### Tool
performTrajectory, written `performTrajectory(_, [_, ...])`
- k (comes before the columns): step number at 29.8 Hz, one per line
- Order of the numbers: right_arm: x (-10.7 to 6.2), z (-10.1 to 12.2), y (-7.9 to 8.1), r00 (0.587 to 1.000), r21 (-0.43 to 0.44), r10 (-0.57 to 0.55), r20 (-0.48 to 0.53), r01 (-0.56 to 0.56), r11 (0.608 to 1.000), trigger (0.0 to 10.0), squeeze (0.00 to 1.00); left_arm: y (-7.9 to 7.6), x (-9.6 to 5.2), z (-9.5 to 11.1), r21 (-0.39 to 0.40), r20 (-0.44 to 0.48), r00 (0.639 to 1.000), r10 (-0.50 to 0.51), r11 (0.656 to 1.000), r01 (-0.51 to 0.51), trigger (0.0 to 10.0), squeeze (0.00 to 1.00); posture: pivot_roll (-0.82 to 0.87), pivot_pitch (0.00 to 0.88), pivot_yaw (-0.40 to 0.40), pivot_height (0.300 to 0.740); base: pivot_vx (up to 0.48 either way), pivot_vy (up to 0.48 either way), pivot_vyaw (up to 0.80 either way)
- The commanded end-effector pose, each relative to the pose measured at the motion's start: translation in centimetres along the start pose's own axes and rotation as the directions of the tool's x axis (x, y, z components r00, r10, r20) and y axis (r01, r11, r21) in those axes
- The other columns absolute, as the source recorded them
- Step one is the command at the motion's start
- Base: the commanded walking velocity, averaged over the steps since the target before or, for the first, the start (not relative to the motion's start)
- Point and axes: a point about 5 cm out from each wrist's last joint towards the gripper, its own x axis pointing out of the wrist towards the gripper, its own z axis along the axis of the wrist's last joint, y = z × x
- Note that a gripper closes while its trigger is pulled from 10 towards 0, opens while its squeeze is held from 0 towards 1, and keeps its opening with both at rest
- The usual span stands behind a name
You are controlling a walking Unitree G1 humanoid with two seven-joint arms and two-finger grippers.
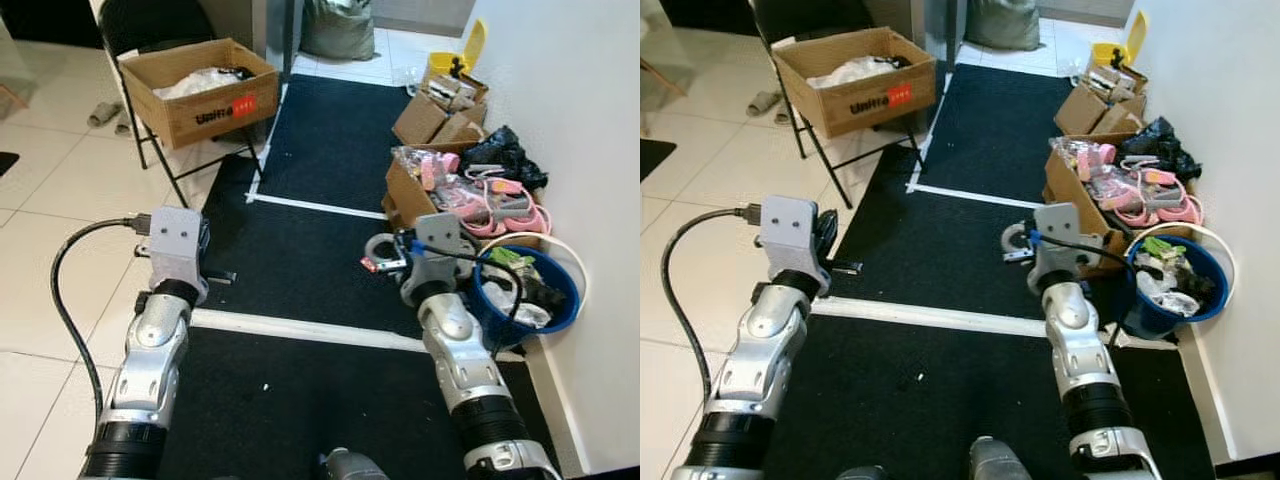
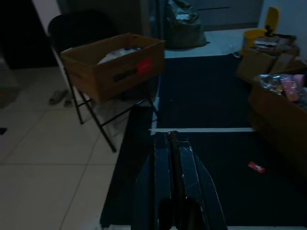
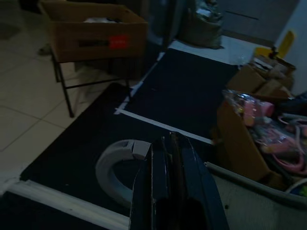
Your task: Picking trash to rubbish bin
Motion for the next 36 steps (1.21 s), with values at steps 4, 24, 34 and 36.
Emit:
performTrajectory(4, [-0.09, -0.44, -0.46, 1.000, 0.001, -0.014, -0.024, 0.014, 1.000, 10.0, 0.00, -0.34, -0.15, -0.12, -0.006, -0.004, 1.000, -0.016, 1.000, 0.016, 10.0, 0.00, 0.07, 0.050, -0.035, 0.740, 0.129, 0.000, 0.00])
performTrajectory(24, [0.19, -0.49, -0.65, 0.999, -0.014, -0.003, -0.036, 0.002, 1.000, 10.0, 0.00, -0.43, -0.23, -0.14, -0.014, -0.003, 1.000, -0.015, 1.000, 0.015, 10.0, 0.00, 0.06, 0.025, -0.051, 0.740, 0.289, 0.000, 0.00])
performTrajectory(34, [0.28, -0.65, -0.64, 0.999, -0.015, -0.001, -0.045, 0.001, 1.000, 10.0, 0.00, -0.42, -0.17, -0.15, -0.013, -0.006, 1.000, -0.013, 1.000, 0.013, 10.0, 0.00, 0.06, 0.027, -0.053, 0.740, 0.310, 0.000, 0.00])
performTrajectory(36, [0.31, -0.69, -0.66, 0.999, -0.011, -0.002, -0.049, 0.002, 1.000, 10.0, 0.00, -0.38, -0.17, -0.20, -0.013, -0.007, 1.000, -0.011, 1.000, 0.011, 10.0, 0.00, 0.06, 0.030, -0.055, 0.740, 0.309, 0.000, 0.00])
